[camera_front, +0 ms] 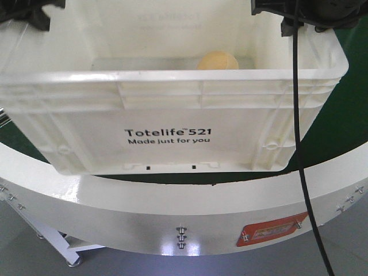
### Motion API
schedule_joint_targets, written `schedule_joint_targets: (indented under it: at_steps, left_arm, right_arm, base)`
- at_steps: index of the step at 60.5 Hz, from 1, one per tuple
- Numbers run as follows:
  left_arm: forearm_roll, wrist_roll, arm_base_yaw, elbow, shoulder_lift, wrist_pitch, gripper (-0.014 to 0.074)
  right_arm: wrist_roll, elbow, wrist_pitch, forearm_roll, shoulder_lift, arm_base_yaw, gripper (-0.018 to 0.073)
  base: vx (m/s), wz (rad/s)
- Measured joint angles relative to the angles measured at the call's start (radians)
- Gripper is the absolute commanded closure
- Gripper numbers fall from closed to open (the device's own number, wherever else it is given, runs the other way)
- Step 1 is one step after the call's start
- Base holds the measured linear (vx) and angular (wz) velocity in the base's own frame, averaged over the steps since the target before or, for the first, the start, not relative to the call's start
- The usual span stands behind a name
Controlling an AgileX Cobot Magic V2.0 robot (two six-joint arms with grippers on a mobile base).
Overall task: Place moving items into box and shelve
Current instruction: 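Lift the tote off the conveyor with both grippers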
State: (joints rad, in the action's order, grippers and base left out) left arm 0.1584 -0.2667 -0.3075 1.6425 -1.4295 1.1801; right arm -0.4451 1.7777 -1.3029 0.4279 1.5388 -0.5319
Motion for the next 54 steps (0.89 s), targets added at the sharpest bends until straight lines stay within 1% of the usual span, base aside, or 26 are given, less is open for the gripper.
schedule_joint_targets:
  at_steps: [5,9,15,23,26,35,44,54]
  left_arm:
    - [0.036,-0.053,-0.025,-0.119,0.083,-0.06,0.0456]
    - [0.059,-0.085,-0.045,-0.21,0.149,-0.098,0.0456]
    - [0.079,-0.118,-0.071,-0.306,0.242,-0.104,0.0456]
    - [0.1,-0.146,-0.099,-0.392,0.318,-0.1,0.0459]
    - [0.106,-0.158,-0.111,-0.418,0.34,-0.101,0.0473]
    - [0.111,-0.182,-0.145,-0.481,0.384,-0.135,0.0547]
    - [0.11,-0.192,-0.168,-0.508,0.386,-0.151,0.0621]
    - [0.129,-0.198,-0.17,-0.508,0.386,-0.168,0.062]
  right_arm:
    - [-0.025,-0.016,0.001,0.056,-0.019,-0.045,0.0484]
    - [-0.054,-0.059,0.001,0.076,-0.044,-0.072,0.0484]
    - [-0.119,-0.17,0.008,0.083,-0.11,-0.115,0.0484]
    - [-0.203,-0.326,0.025,0.076,-0.186,-0.17,0.0484]
    - [-0.235,-0.37,0.039,0.076,-0.213,-0.185,0.0484]
    - [-0.332,-0.507,0.09,0.08,-0.275,-0.197,0.0484]
    - [-0.359,-0.574,0.114,0.083,-0.313,-0.199,0.0484]
    - [-0.357,-0.58,0.134,0.085,-0.323,-0.199,0.0484]
  base:
    - [0.0,0.0]
    - [0.0,0.0]
    - [0.0,0.0]
    - [0.0,0.0]
    - [0.0,0.0]
    - [0.0,0.0]
    - [0.0,0.0]
    - [0.0,0.0]
